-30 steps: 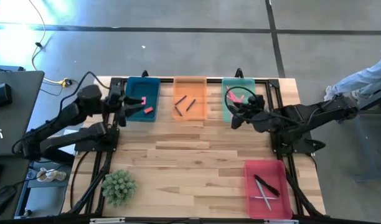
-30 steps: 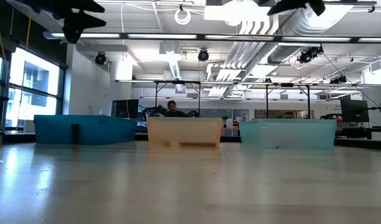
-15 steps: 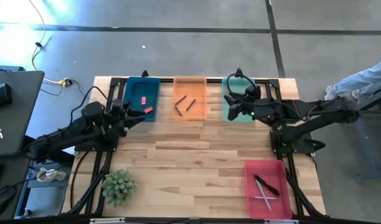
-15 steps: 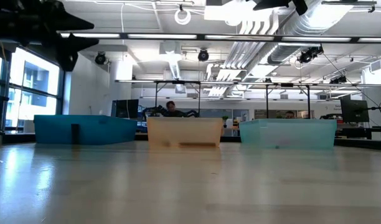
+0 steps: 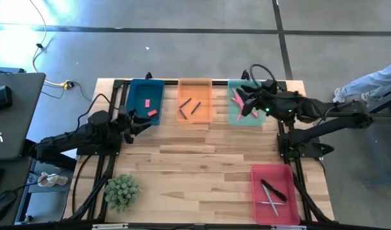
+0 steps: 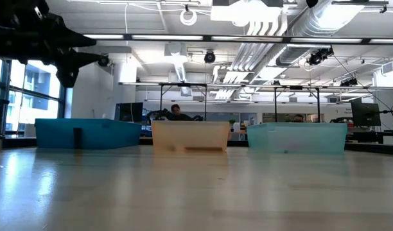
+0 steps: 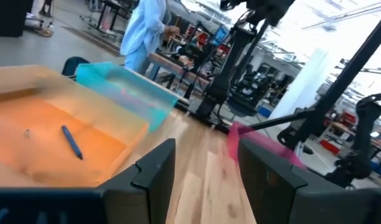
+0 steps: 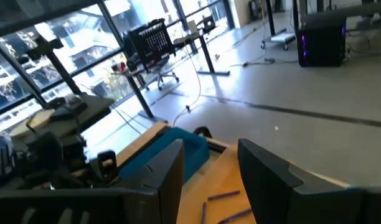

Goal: Sort crayons/erasers/pens/pencils in bins
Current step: Return to Home Position

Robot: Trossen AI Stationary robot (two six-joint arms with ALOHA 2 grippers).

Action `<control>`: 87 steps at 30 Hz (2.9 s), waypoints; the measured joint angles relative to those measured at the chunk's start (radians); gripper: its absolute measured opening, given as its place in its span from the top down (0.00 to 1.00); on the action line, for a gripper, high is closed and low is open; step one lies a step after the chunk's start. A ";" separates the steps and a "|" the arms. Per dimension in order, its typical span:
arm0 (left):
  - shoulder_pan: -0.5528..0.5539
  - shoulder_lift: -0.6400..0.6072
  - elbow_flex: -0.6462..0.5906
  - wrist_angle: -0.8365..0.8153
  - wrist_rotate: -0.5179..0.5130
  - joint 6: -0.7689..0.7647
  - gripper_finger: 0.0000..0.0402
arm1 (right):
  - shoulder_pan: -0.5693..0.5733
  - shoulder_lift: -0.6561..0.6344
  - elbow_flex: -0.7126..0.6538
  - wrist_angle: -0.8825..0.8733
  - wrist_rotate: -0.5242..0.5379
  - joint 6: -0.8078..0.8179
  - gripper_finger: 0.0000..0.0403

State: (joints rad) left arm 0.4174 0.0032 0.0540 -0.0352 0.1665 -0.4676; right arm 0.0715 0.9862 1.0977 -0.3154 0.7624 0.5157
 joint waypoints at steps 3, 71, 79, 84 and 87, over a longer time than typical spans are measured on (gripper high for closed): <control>-0.024 0.000 -0.038 0.051 -0.035 0.007 0.61 | 0.000 -0.044 0.000 -0.001 0.000 -0.039 0.64; -0.046 0.003 -0.042 0.054 -0.134 0.104 0.96 | 0.001 -0.979 -1.004 0.133 -0.352 -0.155 0.64; -0.046 0.003 -0.042 0.054 -0.134 0.104 0.96 | 0.001 -0.981 -1.016 0.131 -0.355 -0.182 0.64; -0.046 0.003 -0.042 0.054 -0.134 0.104 0.96 | 0.001 -0.981 -1.016 0.130 -0.355 -0.179 0.64; -0.046 0.003 -0.042 0.054 -0.134 0.104 0.96 | 0.001 -0.980 -1.015 0.127 -0.352 -0.194 0.64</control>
State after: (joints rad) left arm 0.3717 0.0063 0.0116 0.0193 0.0326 -0.3634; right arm 0.0727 0.0059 0.0822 -0.1884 0.4108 0.3221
